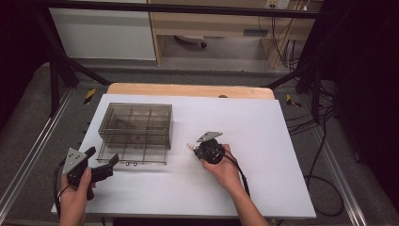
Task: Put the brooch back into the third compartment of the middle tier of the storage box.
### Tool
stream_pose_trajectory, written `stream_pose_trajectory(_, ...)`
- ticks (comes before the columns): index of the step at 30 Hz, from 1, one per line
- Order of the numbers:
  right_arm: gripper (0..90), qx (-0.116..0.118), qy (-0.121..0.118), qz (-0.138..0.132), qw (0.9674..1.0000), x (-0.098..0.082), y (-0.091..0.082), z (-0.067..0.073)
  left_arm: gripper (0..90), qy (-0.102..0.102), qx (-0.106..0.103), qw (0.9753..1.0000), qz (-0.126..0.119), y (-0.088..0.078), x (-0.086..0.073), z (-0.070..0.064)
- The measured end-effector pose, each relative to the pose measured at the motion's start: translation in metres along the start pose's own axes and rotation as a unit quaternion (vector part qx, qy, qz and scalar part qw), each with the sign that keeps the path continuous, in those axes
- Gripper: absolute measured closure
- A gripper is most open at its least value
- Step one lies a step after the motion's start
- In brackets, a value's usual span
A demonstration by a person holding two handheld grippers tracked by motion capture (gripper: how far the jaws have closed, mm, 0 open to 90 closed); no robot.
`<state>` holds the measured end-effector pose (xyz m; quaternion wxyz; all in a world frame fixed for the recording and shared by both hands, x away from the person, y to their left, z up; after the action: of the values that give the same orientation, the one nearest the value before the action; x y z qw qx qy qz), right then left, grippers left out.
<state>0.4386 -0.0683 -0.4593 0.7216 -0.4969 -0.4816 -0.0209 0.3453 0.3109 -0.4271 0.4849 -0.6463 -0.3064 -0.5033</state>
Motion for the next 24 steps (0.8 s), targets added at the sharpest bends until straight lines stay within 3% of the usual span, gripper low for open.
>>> stream_pose_trajectory(13, 80.2, 0.013, -0.004, -0.009, 0.9999, 0.002, -0.006, 0.004, 5.6, -0.003, -0.003, 1.0, 0.0, -0.001, 0.0, 0.001)
stream_pose_trajectory(24, 80.2, 0.019, -0.002, -0.035, 0.9992, 0.005, -0.02, 0.005, 5.6, -0.001, -0.004, 1.0, 0.001, -0.001, 0.0, 0.0)
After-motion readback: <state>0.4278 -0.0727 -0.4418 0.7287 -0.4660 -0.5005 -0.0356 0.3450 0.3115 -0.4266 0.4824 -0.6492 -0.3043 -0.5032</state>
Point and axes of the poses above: each handheld gripper's, and its own axes: y roughly forward along the jaws, x roughly out of its top, z roughly to its left, the point moved 2 cm from there along y, roughly forward along the jaws, and after that the axes turned 4 degrees about y, right-handed, at the moved point
